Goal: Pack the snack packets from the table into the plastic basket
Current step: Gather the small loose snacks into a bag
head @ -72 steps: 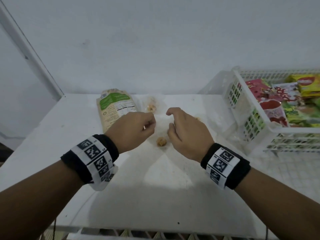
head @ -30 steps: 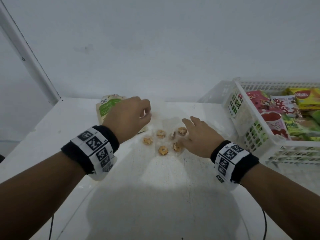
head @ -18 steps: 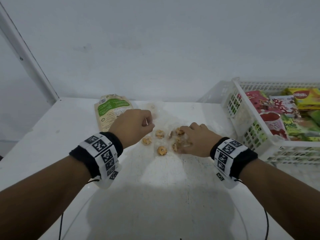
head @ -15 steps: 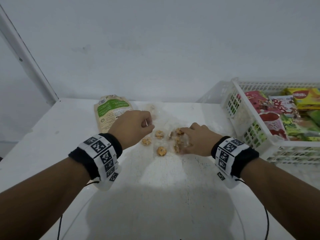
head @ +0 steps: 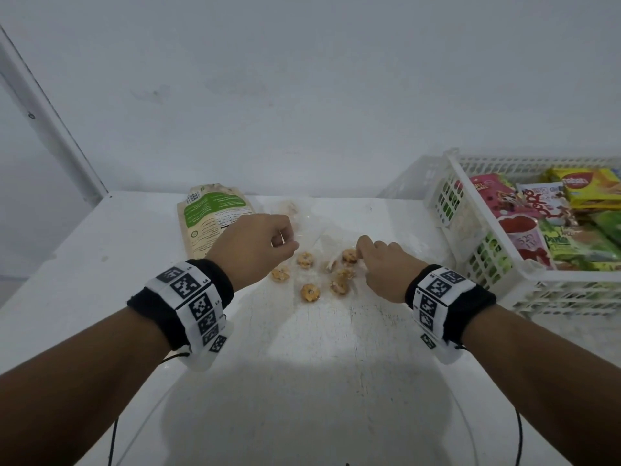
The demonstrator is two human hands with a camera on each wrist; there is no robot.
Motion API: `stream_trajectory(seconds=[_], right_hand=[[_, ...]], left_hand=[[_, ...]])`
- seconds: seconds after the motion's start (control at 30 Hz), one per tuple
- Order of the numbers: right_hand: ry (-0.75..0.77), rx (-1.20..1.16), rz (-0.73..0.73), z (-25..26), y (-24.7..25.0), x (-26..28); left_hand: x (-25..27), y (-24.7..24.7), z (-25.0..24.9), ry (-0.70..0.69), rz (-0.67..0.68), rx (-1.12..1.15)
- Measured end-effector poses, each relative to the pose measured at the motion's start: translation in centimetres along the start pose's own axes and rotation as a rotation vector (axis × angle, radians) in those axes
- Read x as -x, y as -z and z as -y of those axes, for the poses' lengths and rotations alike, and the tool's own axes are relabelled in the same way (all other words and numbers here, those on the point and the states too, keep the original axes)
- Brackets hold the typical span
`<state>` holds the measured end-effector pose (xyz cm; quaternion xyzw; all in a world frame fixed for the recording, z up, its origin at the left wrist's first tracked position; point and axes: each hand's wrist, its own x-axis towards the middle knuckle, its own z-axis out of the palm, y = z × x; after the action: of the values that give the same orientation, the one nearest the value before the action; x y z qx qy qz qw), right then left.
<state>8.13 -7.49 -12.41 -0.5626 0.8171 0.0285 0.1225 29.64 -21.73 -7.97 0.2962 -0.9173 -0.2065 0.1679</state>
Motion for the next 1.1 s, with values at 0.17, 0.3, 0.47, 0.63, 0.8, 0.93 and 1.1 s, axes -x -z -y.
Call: stream_trajectory(seconds=[0.17, 0.3, 0.47, 0.63, 0.8, 0.93, 1.1], right_hand=[[0.045, -0.177, -0.075, -0.2, 0.8, -0.1], [0.127, -0.254, -0.172, 0.1, 1.4, 0.2], [0.116, -0.234, -0.24, 0.4, 1.6, -0.1], [0.141, -0.433, -0.409, 2.7, 3.6, 0.6], [0.074, -0.766, -0.446, 5.8, 5.1, 1.0], [-0.068, -1.047, -0.22, 6.7, 5.0, 0.8], [-0.195, -1.516, 0.103, 6.7, 4.5, 0.3]], left_hand=[[0.0, 0.1, 0.2, 0.006, -0.009, -0.002], [0.0, 0.2, 0.2, 0.012, -0.013, -0.006], [0.1, 0.3, 0.5, 0.009, -0.02, -0.003], [0.0, 0.1, 0.7, 0.009, -0.007, -0.007], [0.0, -0.2, 0.5, 0.003, 0.045, -0.013], [0.5, -0.7, 0.5, -0.032, 0.115, -0.042], [0.8, -1.4, 0.7, -0.043, 0.17, -0.087]])
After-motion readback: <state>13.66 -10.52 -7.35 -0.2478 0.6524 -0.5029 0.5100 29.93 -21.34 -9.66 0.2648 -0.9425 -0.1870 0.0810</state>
